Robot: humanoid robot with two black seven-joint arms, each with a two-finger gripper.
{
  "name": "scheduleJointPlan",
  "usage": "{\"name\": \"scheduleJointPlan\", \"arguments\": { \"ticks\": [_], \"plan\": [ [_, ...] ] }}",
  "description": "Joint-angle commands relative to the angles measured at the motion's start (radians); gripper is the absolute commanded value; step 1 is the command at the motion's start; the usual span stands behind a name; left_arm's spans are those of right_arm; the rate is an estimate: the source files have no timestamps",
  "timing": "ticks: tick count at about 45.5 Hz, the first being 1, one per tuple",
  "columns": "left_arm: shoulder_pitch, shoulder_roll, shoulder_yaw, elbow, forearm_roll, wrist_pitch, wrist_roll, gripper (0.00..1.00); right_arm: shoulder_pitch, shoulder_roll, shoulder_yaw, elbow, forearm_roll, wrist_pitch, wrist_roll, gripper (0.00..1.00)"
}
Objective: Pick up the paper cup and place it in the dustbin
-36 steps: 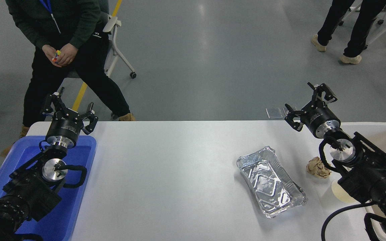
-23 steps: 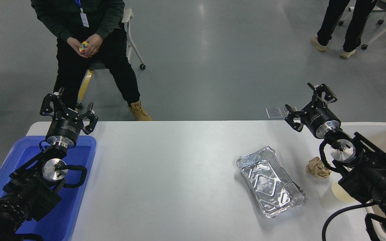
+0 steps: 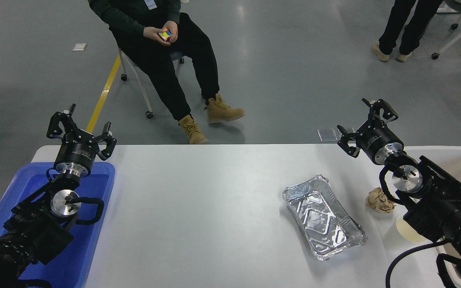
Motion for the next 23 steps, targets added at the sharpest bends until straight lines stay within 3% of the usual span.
{"name": "scheduleJointPlan", "arguments": {
  "ticks": [1,11,23],
  "plan": [
    [-0.001,0.0,0.0,0.0,0.0,0.0,-0.001,0.99,0.001,-0.029,-0.023,0.024,-0.01,0.005,0.0,1.0],
    [-0.001,0.0,0.0,0.0,-0.002,0.0,-0.001,0.99,0.064,-0.104,-0.174,0.067,-0.011,0.004,0.0,1.0],
    [0.001,0.0,0.0,0.0,0.0,0.0,-0.001,0.99,0.229,-0.309,-0.565,0.214,-0.011,0.002,0.001,1.0]
  ]
}}
